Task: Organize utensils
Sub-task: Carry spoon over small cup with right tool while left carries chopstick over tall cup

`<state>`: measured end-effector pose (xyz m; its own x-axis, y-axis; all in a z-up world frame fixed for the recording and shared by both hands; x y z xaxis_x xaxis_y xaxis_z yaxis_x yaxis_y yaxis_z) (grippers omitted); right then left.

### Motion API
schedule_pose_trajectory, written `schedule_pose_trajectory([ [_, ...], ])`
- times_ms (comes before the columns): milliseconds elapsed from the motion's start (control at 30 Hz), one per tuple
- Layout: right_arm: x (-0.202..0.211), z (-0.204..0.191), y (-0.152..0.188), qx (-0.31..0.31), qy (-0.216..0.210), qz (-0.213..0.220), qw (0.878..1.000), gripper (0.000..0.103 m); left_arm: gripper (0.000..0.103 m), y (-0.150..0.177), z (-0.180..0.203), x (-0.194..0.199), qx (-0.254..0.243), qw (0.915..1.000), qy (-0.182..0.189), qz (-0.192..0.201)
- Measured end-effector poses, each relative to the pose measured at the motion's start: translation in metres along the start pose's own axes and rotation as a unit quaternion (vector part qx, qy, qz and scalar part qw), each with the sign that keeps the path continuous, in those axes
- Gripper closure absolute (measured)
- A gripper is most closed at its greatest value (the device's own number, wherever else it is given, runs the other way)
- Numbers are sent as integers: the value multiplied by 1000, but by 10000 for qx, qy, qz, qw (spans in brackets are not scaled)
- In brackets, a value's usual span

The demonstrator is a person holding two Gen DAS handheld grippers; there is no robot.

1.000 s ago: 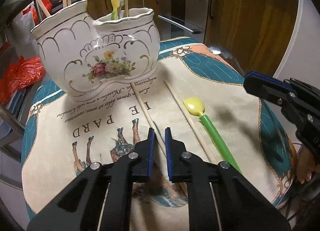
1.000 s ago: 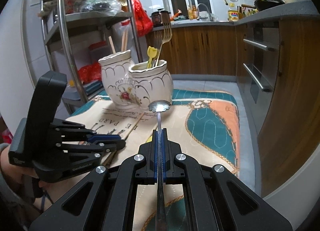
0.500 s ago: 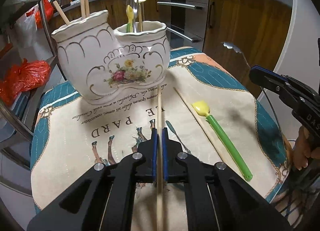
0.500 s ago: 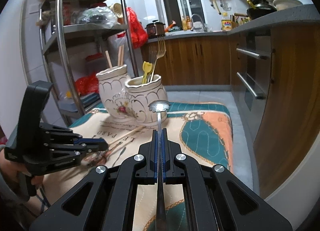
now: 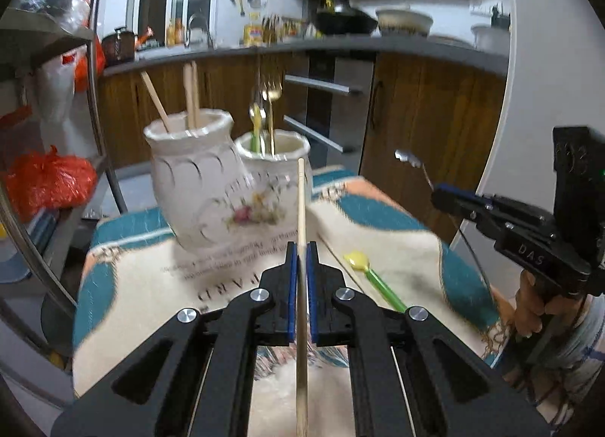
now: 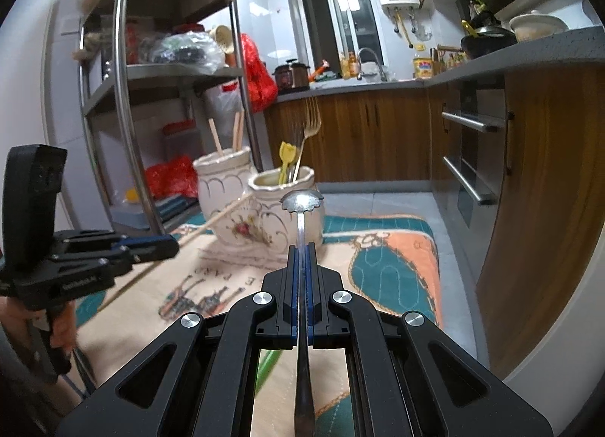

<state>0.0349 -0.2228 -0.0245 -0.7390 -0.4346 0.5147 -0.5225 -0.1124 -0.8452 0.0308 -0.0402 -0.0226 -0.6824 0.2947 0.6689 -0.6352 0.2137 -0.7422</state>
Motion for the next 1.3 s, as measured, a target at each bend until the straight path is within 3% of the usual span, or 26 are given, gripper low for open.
schedule_pose_trajectory([
  [233, 5, -2, -17, -45, -146, 159, 9998, 99, 98, -14, -20, 16, 182, 9981, 270, 514],
  [467, -8, -9, -54, -67, -286, 234, 9993, 99, 98, -43, -47, 29, 303, 9936, 294, 1045],
  [800, -44, -17, -117, -113, -445, 499, 9977, 99, 98, -108, -113, 11, 1125, 9740, 1216, 1544],
  [1033, -75, -10, -149, -412, -519, 716, 9952, 99, 98, -142, -126, -18, 1154, 9715, 1049, 1785],
  [1300, -109, -13, -161, -455, -241, 1161, 9919, 99, 98, -152, -114, -54, 860, 9734, 204, 2116],
])
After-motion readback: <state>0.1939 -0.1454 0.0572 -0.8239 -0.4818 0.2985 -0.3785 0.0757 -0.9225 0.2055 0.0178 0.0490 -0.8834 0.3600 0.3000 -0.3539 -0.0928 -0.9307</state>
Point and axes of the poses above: each gripper's, at about its wrist camera, not at the fingertips, and x roughly against the way its jaws point, z to its right, y to its underside, the point moved 3 cm from there along -x, roughly the way its jaws point, and after that the axes turned 11 degrees about -z, right-handed, at the moved point
